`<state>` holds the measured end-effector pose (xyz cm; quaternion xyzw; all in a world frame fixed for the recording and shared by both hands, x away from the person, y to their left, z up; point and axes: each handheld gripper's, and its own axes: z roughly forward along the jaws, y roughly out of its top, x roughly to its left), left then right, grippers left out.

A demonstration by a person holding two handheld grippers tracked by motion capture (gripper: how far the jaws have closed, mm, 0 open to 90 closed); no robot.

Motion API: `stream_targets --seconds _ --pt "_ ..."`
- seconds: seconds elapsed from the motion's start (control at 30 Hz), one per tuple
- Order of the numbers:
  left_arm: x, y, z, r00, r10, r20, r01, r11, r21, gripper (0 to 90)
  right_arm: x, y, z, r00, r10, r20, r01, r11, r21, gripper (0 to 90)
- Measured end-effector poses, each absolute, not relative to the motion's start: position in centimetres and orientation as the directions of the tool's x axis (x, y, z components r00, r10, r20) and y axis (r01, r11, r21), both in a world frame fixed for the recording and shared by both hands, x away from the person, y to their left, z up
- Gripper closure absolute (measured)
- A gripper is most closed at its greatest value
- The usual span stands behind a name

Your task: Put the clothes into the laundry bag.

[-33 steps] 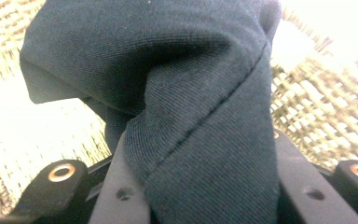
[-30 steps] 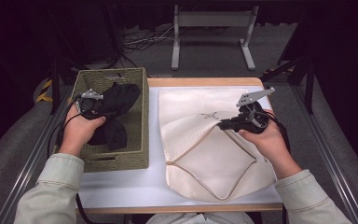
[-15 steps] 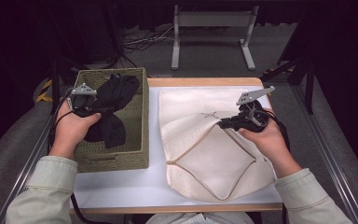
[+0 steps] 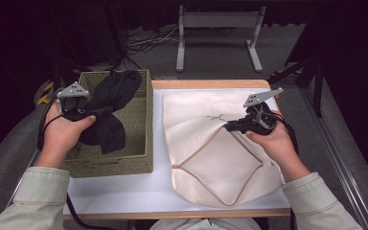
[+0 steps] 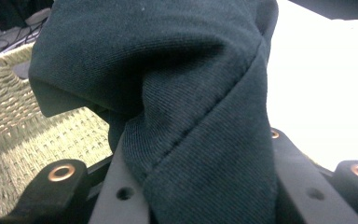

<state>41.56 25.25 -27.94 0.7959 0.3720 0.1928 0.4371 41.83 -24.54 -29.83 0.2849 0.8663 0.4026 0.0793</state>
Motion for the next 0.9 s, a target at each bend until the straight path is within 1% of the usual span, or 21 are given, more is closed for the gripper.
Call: stream_targets --seconds 0.17,0.4,0.57,0.9 --pt "40.8 25.1 -27.3 0.653 0.758 -0.013 0.4 -0.33 0.855 72.1 42.0 -24.3 -30.0 -0.825 0.557 0.092 0.431 0.517 0.74 88.2" --pt "39.7 24.3 -26.6 0.694 0.72 -0.022 0.372 -0.333 0.866 72.1 42.1 -24.1 -30.1 -0.826 0.557 0.092 0.431 0.517 0.74 88.2" --pt "38.6 23.2 -26.1 0.731 0.682 -0.008 0.344 -0.358 0.868 72.1 42.1 -24.0 -30.1 -0.825 0.557 0.09 0.429 0.517 0.741 88.2" --pt "36.7 21.2 -25.4 0.801 0.599 0.001 0.278 -0.374 0.885 72.0 42.2 -23.9 -30.3 -0.824 0.559 0.09 0.43 0.514 0.743 88.2"
